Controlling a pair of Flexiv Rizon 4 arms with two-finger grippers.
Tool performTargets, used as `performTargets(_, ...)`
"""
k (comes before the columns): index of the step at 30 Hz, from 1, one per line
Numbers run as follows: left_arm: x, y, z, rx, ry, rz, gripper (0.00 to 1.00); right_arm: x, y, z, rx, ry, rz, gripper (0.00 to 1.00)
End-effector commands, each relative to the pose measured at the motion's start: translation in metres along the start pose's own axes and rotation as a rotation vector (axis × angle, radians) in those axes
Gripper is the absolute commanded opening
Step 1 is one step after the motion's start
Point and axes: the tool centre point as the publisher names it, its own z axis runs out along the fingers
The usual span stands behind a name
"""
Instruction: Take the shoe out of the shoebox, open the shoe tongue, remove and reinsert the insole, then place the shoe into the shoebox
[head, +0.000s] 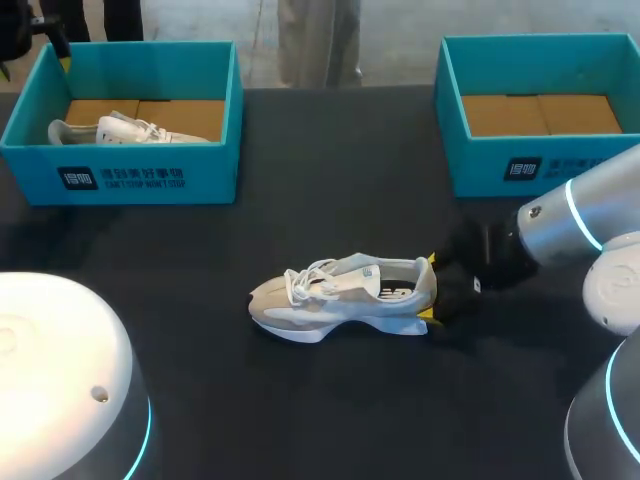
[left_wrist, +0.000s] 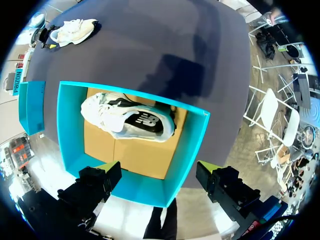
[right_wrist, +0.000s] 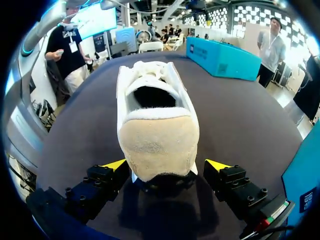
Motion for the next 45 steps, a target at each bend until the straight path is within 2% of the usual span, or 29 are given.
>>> performTargets(1, 0.000, 0.000, -0.001, 0.000, 0.002, 0.000, 1.00, 0.000, -0.002, 0.010, -0.007, 0.000, 0.005, 1.00)
performTargets(22, 0.000, 0.000, -0.001, 0.000, 0.002, 0.000, 1.00, -0.003, -0.004, 0.033, -0.038, 0.025, 0.014, 1.00)
performTargets(23, 0.000, 0.000, -0.001, 0.000, 0.002, 0.000, 1.00, -0.003, -0.004, 0.033, -0.038, 0.025, 0.012, 0.71)
performTargets(24, 0.000, 0.000, -0.001, 0.000, 0.002, 0.000, 1.00, -0.003, -0.004, 0.033, -0.037, 0.024, 0.011, 0.50)
performTargets(27, 0.000, 0.000, -0.001, 0.000, 0.002, 0.000, 1.00, -0.003, -0.004, 0.033, -0.030, 0.018, 0.008, 0.00)
performTargets(45, 0.000, 0.000, -0.001, 0.000, 0.002, 0.000, 1.00, -0.014, -0.001, 0.029, -0.023, 0.016, -0.006, 0.00)
